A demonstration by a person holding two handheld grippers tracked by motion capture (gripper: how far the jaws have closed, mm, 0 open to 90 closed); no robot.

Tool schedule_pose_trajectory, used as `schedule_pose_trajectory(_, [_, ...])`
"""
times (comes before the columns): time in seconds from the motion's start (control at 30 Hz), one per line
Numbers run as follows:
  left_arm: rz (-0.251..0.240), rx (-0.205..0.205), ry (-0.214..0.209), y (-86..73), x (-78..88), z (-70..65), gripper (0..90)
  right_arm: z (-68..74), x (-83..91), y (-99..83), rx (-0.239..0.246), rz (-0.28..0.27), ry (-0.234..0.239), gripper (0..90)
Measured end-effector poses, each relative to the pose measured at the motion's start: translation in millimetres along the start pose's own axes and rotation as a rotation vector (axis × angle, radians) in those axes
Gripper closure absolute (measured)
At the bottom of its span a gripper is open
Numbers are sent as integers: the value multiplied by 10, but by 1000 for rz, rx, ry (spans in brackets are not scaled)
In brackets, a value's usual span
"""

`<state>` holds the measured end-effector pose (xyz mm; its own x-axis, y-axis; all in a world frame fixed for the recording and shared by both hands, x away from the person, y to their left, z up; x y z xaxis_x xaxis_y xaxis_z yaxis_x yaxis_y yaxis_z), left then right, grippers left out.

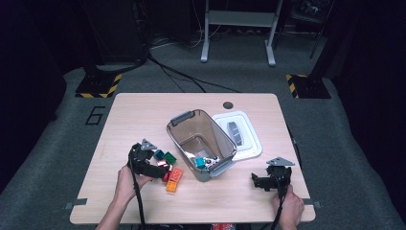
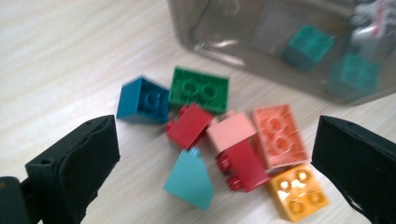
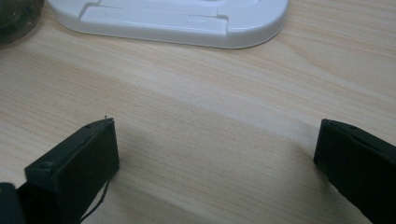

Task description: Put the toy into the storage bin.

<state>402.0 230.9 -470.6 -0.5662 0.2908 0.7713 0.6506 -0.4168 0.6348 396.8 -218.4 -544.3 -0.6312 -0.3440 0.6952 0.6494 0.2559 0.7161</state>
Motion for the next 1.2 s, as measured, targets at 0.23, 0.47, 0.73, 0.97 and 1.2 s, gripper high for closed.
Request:
schedule_pose_trajectory(0.23, [4,51,15,-205,-126,129,72,0,0,0,0,0,0,0])
schedule_pose_trajectory(0.47, [0,103,-17,-338,-223,157,182,1,0,0,-1,0,0,0])
schedule_pose_trajectory(0.73, [2,112,-30,-404,-276,147,340,0,0,0,0,0,0,0])
schedule_pose_trajectory(0.97, [-6,113,-29,-413,-278,172,483,0,1,-2,1,1,0,0])
schedule_pose_trajectory(1.2, [-23,132,-66,-410,-296,181,561,5,3,-3,-5,3,0,0])
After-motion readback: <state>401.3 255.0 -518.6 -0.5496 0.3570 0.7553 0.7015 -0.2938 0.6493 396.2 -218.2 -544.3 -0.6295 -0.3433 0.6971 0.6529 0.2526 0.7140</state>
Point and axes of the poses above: each handheld gripper's, and its own axes: x roughly backward along the jaws, y roughly out of its top, z roughly to its left, the point moved 2 cm from there along -x, roughly forward along the jaws, and after that the axes turned 5 degrees about y, right-handed, at the moved point
